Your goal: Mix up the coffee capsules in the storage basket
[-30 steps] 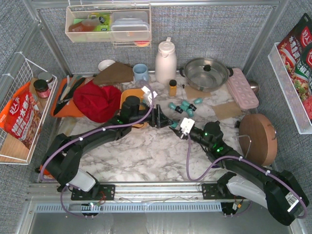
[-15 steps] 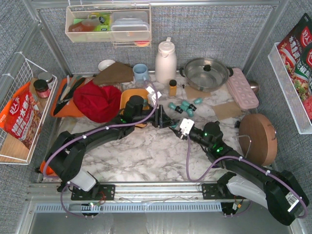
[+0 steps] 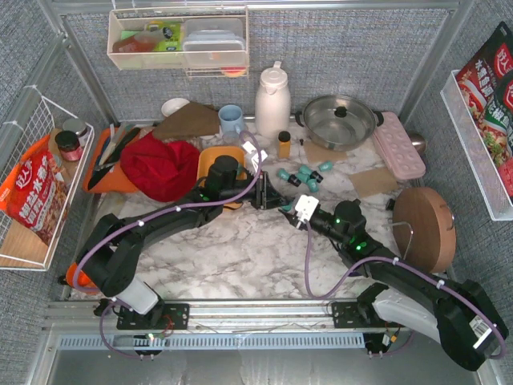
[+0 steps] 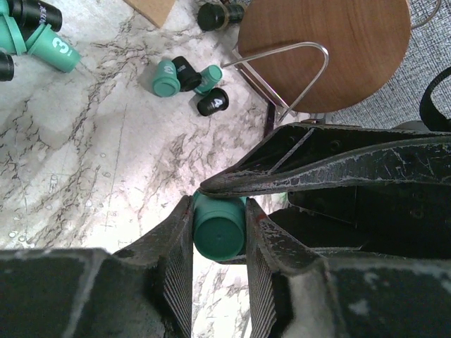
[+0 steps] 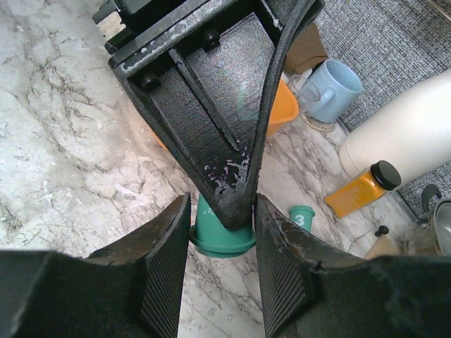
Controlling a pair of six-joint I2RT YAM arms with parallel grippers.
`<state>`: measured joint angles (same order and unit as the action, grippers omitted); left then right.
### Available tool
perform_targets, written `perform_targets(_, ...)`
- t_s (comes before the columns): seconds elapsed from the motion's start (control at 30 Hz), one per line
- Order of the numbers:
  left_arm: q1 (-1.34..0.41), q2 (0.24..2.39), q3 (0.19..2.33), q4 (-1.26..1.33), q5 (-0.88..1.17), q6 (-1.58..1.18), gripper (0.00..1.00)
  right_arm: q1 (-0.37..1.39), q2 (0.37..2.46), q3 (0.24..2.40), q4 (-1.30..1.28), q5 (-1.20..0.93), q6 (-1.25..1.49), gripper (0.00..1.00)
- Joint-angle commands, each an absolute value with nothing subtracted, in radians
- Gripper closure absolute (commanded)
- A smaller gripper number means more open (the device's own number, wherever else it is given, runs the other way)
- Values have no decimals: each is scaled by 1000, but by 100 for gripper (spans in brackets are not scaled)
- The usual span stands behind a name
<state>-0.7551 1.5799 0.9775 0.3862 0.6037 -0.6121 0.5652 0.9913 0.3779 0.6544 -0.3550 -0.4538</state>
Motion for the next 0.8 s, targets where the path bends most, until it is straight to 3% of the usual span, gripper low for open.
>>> perform_targets(0.0,-757,1573,988,375,621,-598,82,566,982,387,676,-347,-448,53)
perform_targets(0.3,-758,1545,990,337,582,-567,86,566,943,410,586,-338,-448,20)
perform_targets(0.4,-756,1526,986,322,553,-552,90,566,920,415,554,-329,-451,12)
perform_targets(0.47,-755,1504,983,302,521,-537,94,566,905,416,540,-326,-447,1)
perform_targets(0.57,-754,1469,983,259,443,-506,100,566,876,410,527,-315,-442,1)
perform_targets(0.77,-743,1388,974,178,235,-481,100,566,816,408,502,-247,-408,1)
